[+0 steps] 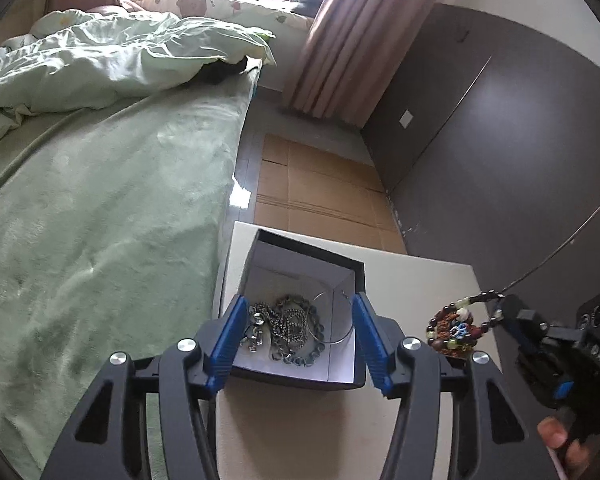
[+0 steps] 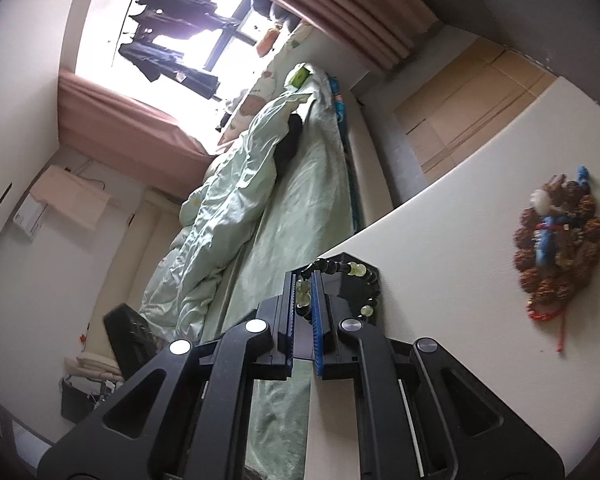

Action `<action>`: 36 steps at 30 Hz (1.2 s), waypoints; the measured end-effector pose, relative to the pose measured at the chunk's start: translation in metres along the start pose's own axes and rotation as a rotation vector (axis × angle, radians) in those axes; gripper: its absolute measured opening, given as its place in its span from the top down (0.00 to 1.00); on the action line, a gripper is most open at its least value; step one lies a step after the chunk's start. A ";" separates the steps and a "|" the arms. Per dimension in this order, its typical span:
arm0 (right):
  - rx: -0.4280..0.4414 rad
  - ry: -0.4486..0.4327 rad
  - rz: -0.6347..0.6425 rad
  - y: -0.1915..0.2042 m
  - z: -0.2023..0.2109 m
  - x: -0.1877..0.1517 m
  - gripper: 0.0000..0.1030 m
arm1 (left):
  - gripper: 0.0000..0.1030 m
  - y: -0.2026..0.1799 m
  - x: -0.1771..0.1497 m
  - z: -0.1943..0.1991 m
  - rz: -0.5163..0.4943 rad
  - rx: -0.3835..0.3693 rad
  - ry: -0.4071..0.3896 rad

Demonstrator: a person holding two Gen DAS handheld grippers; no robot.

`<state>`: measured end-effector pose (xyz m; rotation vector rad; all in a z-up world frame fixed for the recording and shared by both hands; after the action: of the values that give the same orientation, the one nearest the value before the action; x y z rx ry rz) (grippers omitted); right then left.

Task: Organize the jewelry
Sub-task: 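Carry the silver ring into the black box and open the left tool while the right tool carries the bracelet, then open the right tool over the black box to drop the dark bead bracelet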

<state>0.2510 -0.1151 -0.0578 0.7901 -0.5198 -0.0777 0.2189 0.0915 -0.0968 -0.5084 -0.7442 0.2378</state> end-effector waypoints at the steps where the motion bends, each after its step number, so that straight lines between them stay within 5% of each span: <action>1: 0.007 -0.001 0.006 0.004 -0.002 -0.002 0.92 | 0.47 0.002 0.001 0.004 0.010 -0.007 -0.004; 10: 0.048 -0.008 0.036 0.033 -0.025 -0.017 0.92 | 0.21 0.013 0.008 0.025 0.022 -0.004 -0.026; 23: 0.103 0.045 0.020 0.055 -0.070 -0.037 0.92 | 0.21 0.030 0.011 0.034 0.065 -0.014 -0.033; 28: 0.026 0.068 0.018 0.047 -0.081 -0.038 0.91 | 0.19 0.031 0.012 0.035 0.070 -0.020 -0.036; 30: 0.019 0.105 0.002 0.043 -0.084 -0.040 0.84 | 0.19 0.030 0.011 0.035 0.069 -0.022 -0.031; 32: -0.016 0.089 0.002 0.038 -0.080 -0.039 0.41 | 0.19 0.028 0.010 0.034 0.064 -0.024 -0.023; 33: -0.040 0.061 0.004 0.034 -0.075 -0.037 0.33 | 0.19 0.027 0.010 0.033 0.062 -0.025 -0.020; 36: -0.060 0.041 -0.001 0.027 -0.065 -0.035 0.26 | 0.19 0.024 0.009 0.031 0.058 -0.029 -0.016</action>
<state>0.2480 -0.0445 -0.0919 0.7322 -0.4760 -0.0779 0.2025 0.1266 -0.0848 -0.5569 -0.7497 0.2850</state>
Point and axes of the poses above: each gripper's, at about its wrist camera, not at the fingertips, and z roughly against the way its jaws point, y to its left, x to its top, the point moved 7 cm from there along -z, roughly the way its jaws point, and after that the axes turned 14 degrees about -x, right-handed, at the moved point
